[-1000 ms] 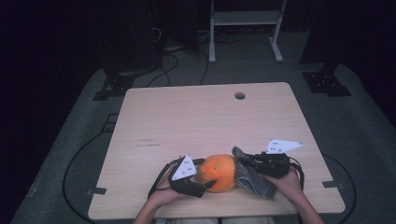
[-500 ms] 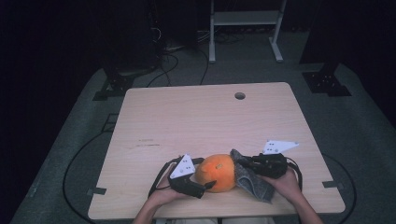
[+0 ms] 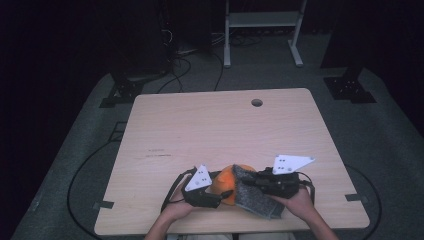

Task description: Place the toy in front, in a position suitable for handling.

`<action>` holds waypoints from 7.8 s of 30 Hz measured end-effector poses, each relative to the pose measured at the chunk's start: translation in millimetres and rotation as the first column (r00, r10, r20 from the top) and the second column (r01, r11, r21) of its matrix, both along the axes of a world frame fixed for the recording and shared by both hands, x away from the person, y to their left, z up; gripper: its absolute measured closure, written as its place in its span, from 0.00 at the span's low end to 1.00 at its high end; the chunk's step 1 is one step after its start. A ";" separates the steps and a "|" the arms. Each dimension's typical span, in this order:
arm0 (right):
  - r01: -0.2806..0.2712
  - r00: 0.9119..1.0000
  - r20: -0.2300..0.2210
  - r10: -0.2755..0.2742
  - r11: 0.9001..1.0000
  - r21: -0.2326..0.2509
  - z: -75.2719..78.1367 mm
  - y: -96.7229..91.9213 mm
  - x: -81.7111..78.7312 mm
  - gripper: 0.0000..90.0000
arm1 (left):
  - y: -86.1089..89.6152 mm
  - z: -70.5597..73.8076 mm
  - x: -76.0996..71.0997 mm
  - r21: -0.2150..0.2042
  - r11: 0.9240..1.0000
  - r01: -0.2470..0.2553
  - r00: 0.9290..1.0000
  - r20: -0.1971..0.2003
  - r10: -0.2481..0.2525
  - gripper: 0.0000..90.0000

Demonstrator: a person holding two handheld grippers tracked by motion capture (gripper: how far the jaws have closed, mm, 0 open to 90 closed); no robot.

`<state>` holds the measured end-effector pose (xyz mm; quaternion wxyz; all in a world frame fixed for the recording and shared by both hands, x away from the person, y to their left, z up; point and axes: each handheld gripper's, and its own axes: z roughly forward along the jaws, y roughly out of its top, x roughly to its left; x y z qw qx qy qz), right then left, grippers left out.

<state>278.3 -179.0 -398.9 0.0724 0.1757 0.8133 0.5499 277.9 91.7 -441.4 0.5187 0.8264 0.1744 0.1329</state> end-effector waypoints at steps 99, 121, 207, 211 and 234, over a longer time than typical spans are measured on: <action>0.033 0.998 -0.048 -0.027 0.991 0.127 2.2 -20.3 5.4 0.90 | -2.6 24.4 5.2 -0.080 0.995 -0.060 0.994 -0.097 0.052 0.40; 0.038 0.999 -0.001 -0.038 0.997 0.062 -2.4 -9.5 4.5 0.90 | -2.2 8.1 6.8 -0.092 0.993 -0.073 0.993 -0.100 0.063 0.35; -0.051 0.998 -0.024 0.051 0.999 0.003 10.8 -17.9 3.0 0.90 | -24.3 9.2 -24.1 0.086 0.984 0.158 0.980 0.109 -0.167 0.32; -0.139 0.988 -0.067 0.139 0.990 0.010 11.3 -13.8 -0.2 0.90 | -30.5 8.3 -20.1 0.052 0.993 0.109 0.992 0.054 -0.112 0.20; -0.086 0.992 -0.088 0.087 0.996 0.015 4.9 -24.7 12.7 0.90 | -25.7 7.4 -25.0 0.102 0.984 0.144 0.981 0.116 -0.156 0.36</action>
